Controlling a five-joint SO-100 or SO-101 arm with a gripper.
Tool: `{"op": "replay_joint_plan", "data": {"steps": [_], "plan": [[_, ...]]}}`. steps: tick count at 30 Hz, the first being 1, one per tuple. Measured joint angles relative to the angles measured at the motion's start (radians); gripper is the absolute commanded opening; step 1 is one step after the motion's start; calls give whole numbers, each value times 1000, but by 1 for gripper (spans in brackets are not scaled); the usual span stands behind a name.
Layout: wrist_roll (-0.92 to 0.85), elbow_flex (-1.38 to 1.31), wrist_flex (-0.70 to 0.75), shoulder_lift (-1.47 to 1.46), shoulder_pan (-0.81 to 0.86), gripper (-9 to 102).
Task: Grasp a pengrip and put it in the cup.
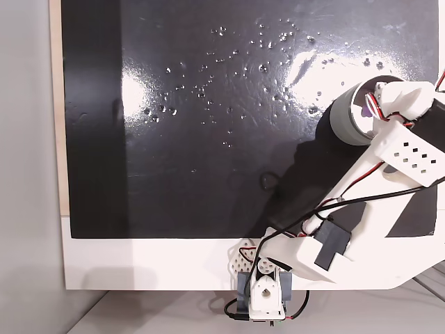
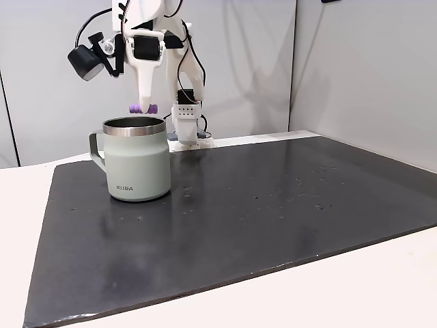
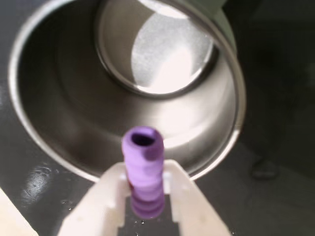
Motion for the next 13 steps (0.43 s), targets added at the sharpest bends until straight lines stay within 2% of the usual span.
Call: {"op": "replay_joint_plan", "data": {"steps": [4,13], "plan": [[0,3,0,0,0,18],[0,3,0,0,8,19]]}}
